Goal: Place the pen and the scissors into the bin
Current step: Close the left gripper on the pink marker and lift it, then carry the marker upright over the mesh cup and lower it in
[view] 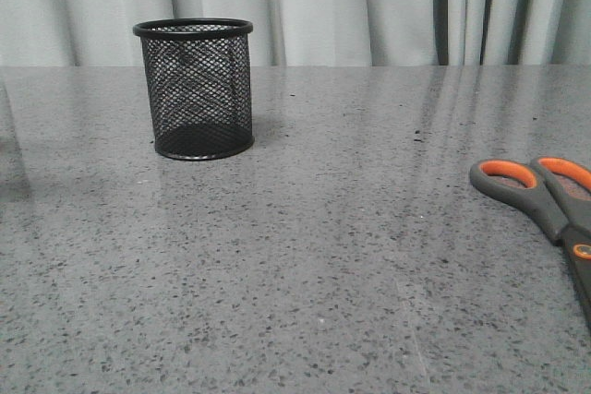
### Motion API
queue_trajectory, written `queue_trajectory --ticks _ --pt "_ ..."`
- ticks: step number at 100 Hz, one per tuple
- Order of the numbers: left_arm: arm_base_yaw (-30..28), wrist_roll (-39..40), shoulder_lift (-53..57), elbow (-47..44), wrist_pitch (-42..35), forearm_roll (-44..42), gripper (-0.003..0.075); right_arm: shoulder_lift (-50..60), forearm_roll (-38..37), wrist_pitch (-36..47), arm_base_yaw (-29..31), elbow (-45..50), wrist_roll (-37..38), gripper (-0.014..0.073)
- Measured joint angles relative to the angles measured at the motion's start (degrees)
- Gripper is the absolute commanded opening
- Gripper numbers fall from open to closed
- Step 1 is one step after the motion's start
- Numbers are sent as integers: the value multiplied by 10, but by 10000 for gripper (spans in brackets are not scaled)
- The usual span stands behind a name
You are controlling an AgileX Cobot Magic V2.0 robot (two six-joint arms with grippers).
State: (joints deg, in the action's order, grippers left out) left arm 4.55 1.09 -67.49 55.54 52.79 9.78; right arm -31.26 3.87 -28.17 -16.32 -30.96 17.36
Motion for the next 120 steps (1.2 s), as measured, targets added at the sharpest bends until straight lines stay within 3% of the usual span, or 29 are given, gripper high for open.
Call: queue_trajectory --ticks 30,70,80,90,106,120 --pt "0 22 -131 18 -5 -3 281 0 0 -11 0 0 1 349" --pt "16 32 -181 31 -47 -19 278 0 1 -11 0 0 1 349" --pt "24 33 -189 35 -58 -25 194 0 1 -11 0 0 1 349" --pt "26 34 -193 36 -69 -27 -23 0 2 -14 0 0 1 349" --pt "33 2 -179 29 -119 10 -19 0 4 -26 0 0 1 349" --pt "62 -66 -108 25 -251 75 -18 0 4 -35 0 0 1 349"
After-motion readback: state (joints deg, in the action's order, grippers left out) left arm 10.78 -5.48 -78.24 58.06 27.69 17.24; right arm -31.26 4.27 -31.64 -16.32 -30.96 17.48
